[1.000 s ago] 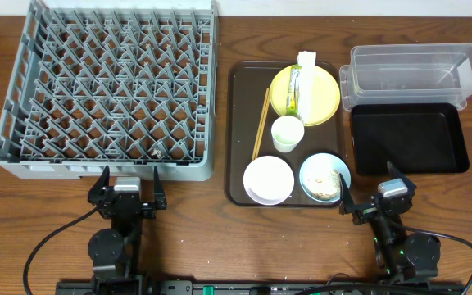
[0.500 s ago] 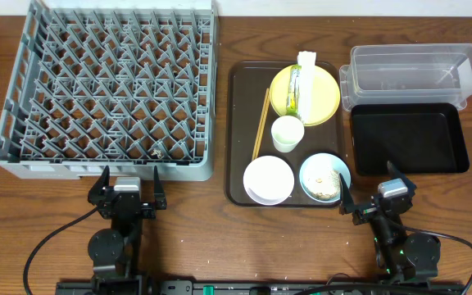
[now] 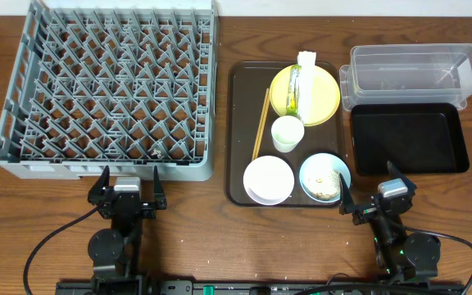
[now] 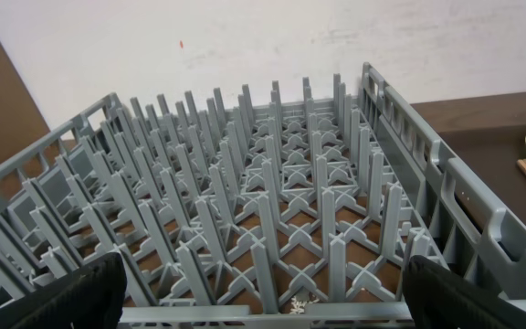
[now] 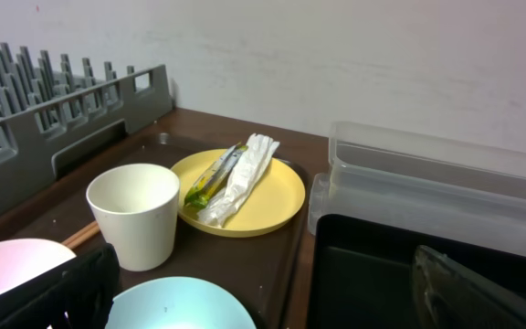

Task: Sort waste into correct bins and load items into the dishwasher

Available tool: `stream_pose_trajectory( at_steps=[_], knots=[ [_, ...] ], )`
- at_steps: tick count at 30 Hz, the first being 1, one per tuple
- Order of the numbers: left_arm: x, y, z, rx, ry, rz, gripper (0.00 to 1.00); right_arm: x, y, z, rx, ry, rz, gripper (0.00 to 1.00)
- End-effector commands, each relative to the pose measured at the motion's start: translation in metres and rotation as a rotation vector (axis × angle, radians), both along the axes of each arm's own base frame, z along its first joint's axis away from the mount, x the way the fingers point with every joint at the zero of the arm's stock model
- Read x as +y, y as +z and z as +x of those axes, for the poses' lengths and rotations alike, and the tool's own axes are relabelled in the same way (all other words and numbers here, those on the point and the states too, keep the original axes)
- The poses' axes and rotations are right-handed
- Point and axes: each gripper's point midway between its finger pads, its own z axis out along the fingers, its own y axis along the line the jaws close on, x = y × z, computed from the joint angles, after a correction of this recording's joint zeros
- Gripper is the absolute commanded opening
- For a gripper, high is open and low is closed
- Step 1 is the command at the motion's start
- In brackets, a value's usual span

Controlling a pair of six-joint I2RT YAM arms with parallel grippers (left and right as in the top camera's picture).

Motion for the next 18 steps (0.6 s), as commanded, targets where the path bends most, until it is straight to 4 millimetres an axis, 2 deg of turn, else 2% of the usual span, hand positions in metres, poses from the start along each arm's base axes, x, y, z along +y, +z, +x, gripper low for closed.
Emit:
stream_pose_trajectory(
  at_steps=[1, 14, 18],
  knots=[
    [-0.003, -0.015, -0.001, 0.045, -0.016, 0.009, 0.98, 0.001, -0.001, 0.000, -0.001, 0.006, -0.010, 0.99],
    [-0.003, -0.015, -0.001, 0.045, -0.016, 0.009, 0.98, 0.003, 0.006, 0.000, -0.032, 0.015, -0.018, 0.99],
    [-0.003, -0.015, -0.001, 0.045, -0.016, 0.009, 0.98, 0.014, 0.020, -0.004, -0.089, 0.083, -0.009, 0.99]
  ],
)
